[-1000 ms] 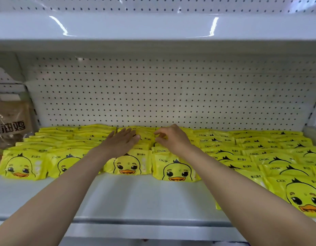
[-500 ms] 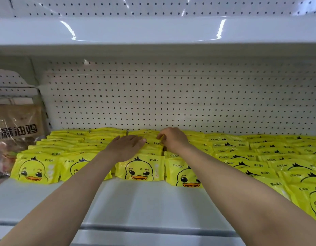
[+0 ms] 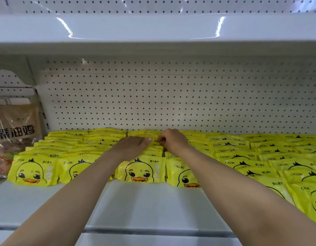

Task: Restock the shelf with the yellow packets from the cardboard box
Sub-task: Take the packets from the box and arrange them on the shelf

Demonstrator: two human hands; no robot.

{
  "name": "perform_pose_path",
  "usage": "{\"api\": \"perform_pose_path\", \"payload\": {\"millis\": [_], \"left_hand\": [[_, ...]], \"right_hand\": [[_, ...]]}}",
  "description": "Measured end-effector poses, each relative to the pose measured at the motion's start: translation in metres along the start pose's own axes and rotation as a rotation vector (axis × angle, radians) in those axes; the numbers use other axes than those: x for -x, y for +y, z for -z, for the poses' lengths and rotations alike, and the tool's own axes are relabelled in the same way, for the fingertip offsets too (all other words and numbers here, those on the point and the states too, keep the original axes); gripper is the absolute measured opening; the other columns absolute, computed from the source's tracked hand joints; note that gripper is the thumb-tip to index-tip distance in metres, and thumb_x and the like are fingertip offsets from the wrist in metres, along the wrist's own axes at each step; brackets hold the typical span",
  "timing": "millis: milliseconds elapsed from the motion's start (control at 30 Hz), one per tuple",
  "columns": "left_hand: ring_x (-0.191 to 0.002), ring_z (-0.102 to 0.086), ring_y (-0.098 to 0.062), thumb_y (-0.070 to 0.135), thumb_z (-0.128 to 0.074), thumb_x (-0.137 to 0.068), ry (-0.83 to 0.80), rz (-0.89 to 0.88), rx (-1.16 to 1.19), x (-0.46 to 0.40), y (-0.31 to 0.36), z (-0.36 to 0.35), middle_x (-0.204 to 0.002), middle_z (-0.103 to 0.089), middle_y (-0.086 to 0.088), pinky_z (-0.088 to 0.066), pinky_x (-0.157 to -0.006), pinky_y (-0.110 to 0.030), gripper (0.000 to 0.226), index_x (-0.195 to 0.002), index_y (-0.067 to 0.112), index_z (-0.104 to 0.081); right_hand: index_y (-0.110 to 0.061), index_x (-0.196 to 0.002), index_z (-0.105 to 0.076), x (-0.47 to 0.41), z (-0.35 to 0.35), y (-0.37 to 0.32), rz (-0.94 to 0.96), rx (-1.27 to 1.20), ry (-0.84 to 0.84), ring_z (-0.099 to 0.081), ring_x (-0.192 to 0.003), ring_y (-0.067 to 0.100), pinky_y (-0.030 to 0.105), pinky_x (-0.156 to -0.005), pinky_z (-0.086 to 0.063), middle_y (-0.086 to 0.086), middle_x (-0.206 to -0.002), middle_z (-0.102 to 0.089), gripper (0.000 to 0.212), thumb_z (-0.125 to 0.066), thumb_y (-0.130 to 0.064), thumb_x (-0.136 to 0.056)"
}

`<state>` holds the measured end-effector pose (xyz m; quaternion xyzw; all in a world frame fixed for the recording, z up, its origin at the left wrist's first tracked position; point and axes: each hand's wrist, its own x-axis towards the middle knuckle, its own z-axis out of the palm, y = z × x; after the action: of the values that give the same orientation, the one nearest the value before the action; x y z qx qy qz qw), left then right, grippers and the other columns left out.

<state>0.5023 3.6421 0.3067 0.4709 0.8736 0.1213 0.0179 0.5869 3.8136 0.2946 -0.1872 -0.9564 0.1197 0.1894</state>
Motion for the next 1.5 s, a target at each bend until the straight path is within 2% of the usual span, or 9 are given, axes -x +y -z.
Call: {"api": "perform_pose_path", "payload": {"millis": [200,367,600,767,900,1100,1233,1367,1500], "left_hand": [[-0.15,-0.013,-0.018,0.062,-0.008,-0.098,-0.098,0.036,-0.01,0.003,0.004,0.006,-0.162,-0.017,0.005,-0.007,-0.122,-0.043,0.065,-0.154,0.031,-0.021],[-0.15,-0.005,-0.014,0.08,-0.026,-0.084,-0.115,-0.057,-0.116,-0.001,0.03,0.006,-0.164,-0.005,0.004,0.002,-0.122,-0.042,0.092,-0.157,0.027,-0.008],[-0.15,0.005,-0.013,0.081,-0.056,-0.071,-0.148,-0.243,-0.152,0.012,0.103,-0.033,-0.164,-0.001,-0.001,0.005,-0.122,-0.042,0.119,-0.157,0.02,0.0],[-0.15,0.009,-0.017,0.078,-0.066,-0.064,-0.082,-0.254,-0.263,0.004,0.12,-0.055,-0.164,0.003,-0.003,0.003,-0.121,-0.049,0.133,-0.156,0.013,0.006],[-0.151,0.008,-0.019,0.069,-0.069,-0.071,-0.04,-0.219,-0.348,0.001,0.121,-0.06,-0.164,0.002,-0.005,0.002,-0.12,-0.052,0.128,-0.155,0.011,0.008],[-0.15,0.009,-0.02,0.062,-0.073,-0.071,-0.073,-0.174,-0.312,0.0,0.127,-0.056,-0.164,0.006,-0.004,0.001,-0.121,-0.051,0.129,-0.155,0.012,0.011],[-0.15,0.009,-0.02,0.061,-0.076,-0.068,-0.063,-0.134,-0.307,0.008,0.138,-0.054,-0.164,0.01,-0.004,0.0,-0.121,-0.05,0.135,-0.153,0.012,0.016],[-0.15,0.008,-0.017,0.067,-0.071,-0.07,-0.017,-0.192,-0.169,0.019,0.179,-0.055,-0.164,0.01,-0.004,-0.001,-0.122,-0.047,0.132,-0.154,0.012,0.015],[-0.15,0.007,-0.015,0.068,-0.071,-0.07,-0.09,-0.279,-0.097,0.024,0.235,-0.063,-0.164,0.009,-0.001,0.001,-0.122,-0.044,0.13,-0.155,0.016,0.014]], "right_hand": [[-0.025,-0.111,-0.074,0.011,0.026,0.009,0.002,-0.099,0.019,-0.064,-0.107,0.016,0.034,-0.091,-0.051,-0.004,-0.116,-0.071,0.02,-0.066,-0.027,-0.092],[-0.027,-0.118,-0.07,0.038,0.072,0.028,-0.044,-0.072,-0.096,-0.059,-0.117,0.015,0.033,-0.099,-0.047,-0.005,-0.126,-0.065,0.031,-0.069,-0.039,-0.09],[-0.035,-0.15,-0.036,0.093,0.104,0.049,-0.149,0.108,-0.426,-0.035,-0.142,0.016,0.033,-0.112,-0.034,-0.009,-0.157,-0.035,0.087,-0.072,-0.063,-0.077],[-0.03,-0.158,0.001,0.114,0.084,0.058,-0.166,0.343,-0.508,-0.008,-0.152,0.022,0.043,-0.121,-0.022,-0.001,-0.166,-0.006,0.126,-0.086,-0.048,-0.068],[-0.029,-0.158,0.002,0.121,0.064,0.063,-0.157,0.43,-0.371,-0.008,-0.153,0.023,0.048,-0.121,-0.018,0.005,-0.166,-0.006,0.125,-0.086,-0.041,-0.07],[-0.032,-0.157,-0.003,0.124,0.057,0.074,-0.098,0.403,-0.268,-0.007,-0.153,0.023,0.049,-0.122,-0.014,0.002,-0.166,-0.009,0.12,-0.084,-0.047,-0.069],[-0.029,-0.158,-0.005,0.134,0.071,0.083,-0.049,0.281,-0.226,-0.007,-0.153,0.021,0.043,-0.122,-0.015,0.002,-0.166,-0.009,0.115,-0.08,-0.052,-0.074],[-0.028,-0.157,-0.02,0.154,0.108,0.112,-0.083,0.085,-0.201,-0.017,-0.15,0.017,0.036,-0.12,-0.023,-0.002,-0.164,-0.019,0.095,-0.071,-0.056,-0.082],[-0.026,-0.156,-0.024,0.181,0.15,0.148,-0.151,0.126,-0.288,-0.024,-0.148,0.017,0.029,-0.115,-0.025,-0.004,-0.162,-0.024,0.095,-0.072,-0.056,-0.081]]}}
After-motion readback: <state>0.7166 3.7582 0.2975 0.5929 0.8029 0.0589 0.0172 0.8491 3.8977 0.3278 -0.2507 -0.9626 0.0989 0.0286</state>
